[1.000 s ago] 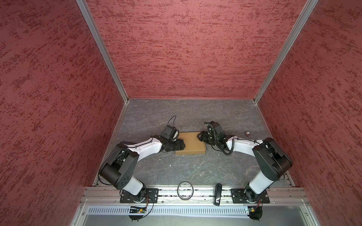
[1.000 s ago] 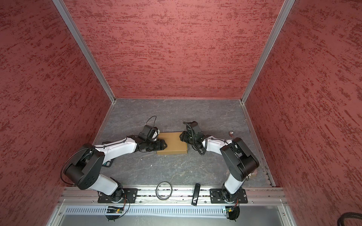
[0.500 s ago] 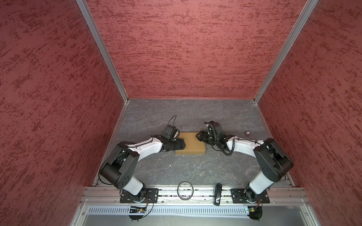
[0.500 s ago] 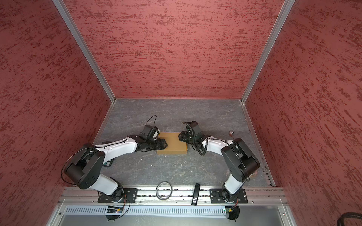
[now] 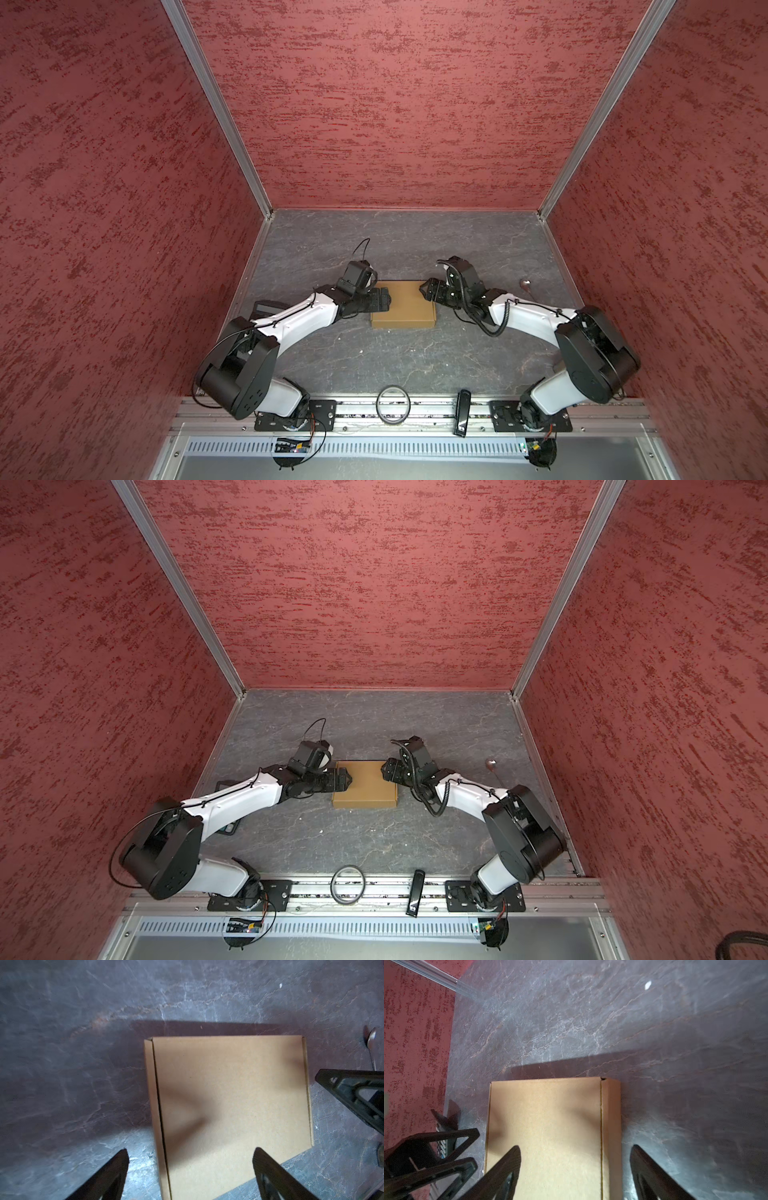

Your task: Fold the paper box

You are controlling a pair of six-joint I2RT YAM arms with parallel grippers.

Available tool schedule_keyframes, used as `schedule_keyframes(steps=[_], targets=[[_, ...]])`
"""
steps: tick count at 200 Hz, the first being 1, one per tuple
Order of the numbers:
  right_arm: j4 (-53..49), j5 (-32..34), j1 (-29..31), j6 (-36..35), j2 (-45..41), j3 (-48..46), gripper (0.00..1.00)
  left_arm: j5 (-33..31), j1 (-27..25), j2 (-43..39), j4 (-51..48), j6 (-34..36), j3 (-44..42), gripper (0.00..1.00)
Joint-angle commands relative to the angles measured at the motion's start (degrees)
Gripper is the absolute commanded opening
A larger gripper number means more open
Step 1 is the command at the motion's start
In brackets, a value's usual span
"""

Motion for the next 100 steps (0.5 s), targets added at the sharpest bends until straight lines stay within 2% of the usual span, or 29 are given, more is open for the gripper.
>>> schedule_keyframes(steps=[1,35,67,100], targets=[[-1.63,4.52,-0.12,-3.58,-4.32,-0.76,0.86,-3.60,1.50,-3.71,-1.54,3.13,1.84,0.96],[-2.77,8.97,-0.30,-9.52,-11.38,-1.64,0.98,-7.20,4.50,-9.11,-1.74,6.97,1.86,1.00],[-2.08,14.71,-1.18,-15.47,-18.45,-3.97,0.99,-13.09,7.06,-14.26,-0.78,10.81,1.31,1.00],[2.12,23.20,-2.39,-21.97,-27.02,-9.65,0.99,-17.60,10.91,-20.02,6.10,12.71,-3.45,1.00]])
